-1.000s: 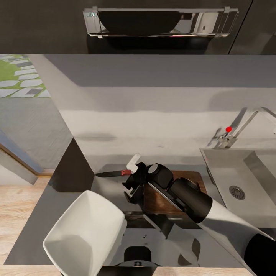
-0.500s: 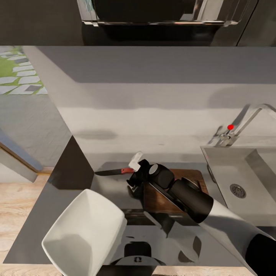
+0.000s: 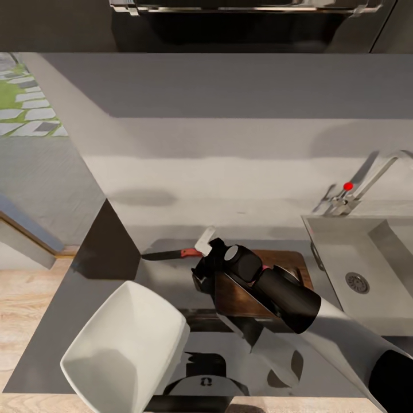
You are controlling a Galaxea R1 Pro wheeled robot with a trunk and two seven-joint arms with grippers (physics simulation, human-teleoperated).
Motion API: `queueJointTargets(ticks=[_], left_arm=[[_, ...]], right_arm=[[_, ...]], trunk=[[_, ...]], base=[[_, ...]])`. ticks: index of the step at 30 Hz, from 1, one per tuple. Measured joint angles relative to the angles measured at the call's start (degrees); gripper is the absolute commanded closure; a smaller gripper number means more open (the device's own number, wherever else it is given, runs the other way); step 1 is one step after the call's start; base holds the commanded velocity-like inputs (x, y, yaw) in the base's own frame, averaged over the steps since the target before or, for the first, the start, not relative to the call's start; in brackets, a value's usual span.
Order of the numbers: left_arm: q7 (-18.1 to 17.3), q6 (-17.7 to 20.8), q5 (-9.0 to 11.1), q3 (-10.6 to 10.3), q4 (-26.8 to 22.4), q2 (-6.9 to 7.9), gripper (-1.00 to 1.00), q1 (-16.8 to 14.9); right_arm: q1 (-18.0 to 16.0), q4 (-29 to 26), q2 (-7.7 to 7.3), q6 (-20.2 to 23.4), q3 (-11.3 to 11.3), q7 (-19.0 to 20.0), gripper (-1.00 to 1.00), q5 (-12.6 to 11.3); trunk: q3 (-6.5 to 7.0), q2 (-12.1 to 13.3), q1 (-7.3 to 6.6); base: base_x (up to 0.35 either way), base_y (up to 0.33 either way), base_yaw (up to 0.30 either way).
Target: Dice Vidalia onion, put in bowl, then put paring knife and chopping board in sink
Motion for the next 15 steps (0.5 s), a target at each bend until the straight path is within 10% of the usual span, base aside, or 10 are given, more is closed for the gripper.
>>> queueJointTargets(ticks=[15], left_arm=[[0.0, 0.0, 0.0, 0.0, 0.0, 0.0, -1.0, 0.0]], right_arm=[[0.0, -0.3, 0.0, -1.8, 0.1, -0.1, -1.0, 0.0]], trunk=[[-0.41, 0.0, -0.02]], base=[[0.06, 0.0, 0.0]])
